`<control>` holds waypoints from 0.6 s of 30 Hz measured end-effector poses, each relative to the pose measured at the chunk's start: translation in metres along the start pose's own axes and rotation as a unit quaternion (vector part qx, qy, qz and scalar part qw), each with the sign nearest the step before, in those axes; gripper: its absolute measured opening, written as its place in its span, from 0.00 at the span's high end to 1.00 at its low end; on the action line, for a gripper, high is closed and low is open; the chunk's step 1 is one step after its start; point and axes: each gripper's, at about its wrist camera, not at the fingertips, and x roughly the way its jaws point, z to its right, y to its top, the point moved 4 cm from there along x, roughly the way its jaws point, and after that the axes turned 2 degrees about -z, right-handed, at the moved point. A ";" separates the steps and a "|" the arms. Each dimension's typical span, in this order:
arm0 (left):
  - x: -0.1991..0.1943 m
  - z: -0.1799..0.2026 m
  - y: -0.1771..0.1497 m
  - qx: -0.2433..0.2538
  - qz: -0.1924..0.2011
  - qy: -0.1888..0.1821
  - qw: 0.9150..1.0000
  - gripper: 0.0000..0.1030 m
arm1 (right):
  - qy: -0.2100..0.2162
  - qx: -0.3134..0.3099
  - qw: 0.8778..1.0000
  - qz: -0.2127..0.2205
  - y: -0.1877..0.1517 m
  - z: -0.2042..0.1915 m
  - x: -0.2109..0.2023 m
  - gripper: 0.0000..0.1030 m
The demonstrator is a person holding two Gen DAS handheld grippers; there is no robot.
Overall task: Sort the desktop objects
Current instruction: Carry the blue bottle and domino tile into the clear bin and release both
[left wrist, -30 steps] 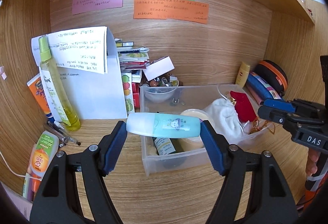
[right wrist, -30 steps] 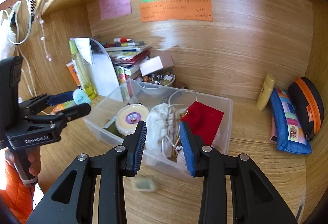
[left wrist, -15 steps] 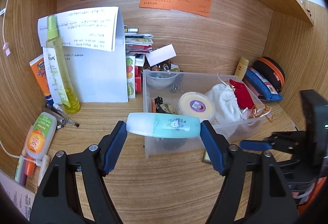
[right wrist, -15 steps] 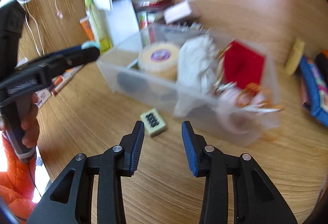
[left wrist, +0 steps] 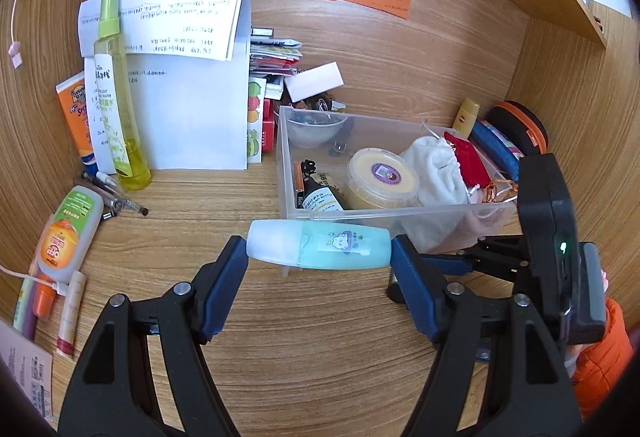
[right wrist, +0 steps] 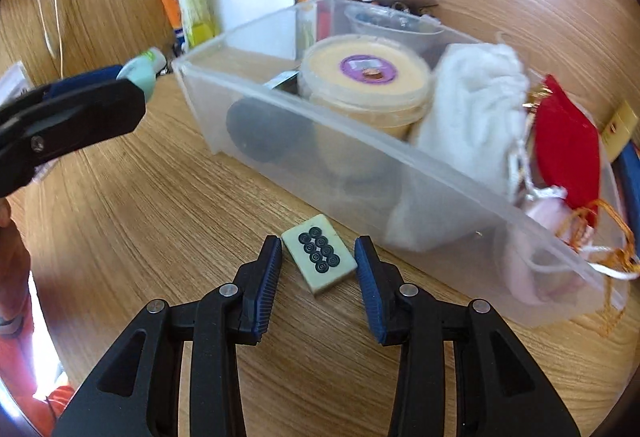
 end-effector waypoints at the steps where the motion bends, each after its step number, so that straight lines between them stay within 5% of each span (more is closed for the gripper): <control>1: 0.000 -0.001 0.000 0.000 0.001 0.001 1.000 0.30 | 0.002 -0.002 1.000 -0.001 0.000 -0.002 0.000 0.72; 2: -0.001 -0.002 0.000 -0.001 0.002 0.001 1.000 0.30 | 0.008 -0.003 1.000 -0.001 0.000 -0.003 0.000 0.78; 18: -0.003 -0.010 0.037 -0.010 0.036 0.007 0.999 0.30 | 0.052 0.016 0.995 0.086 0.028 0.002 -0.070 0.78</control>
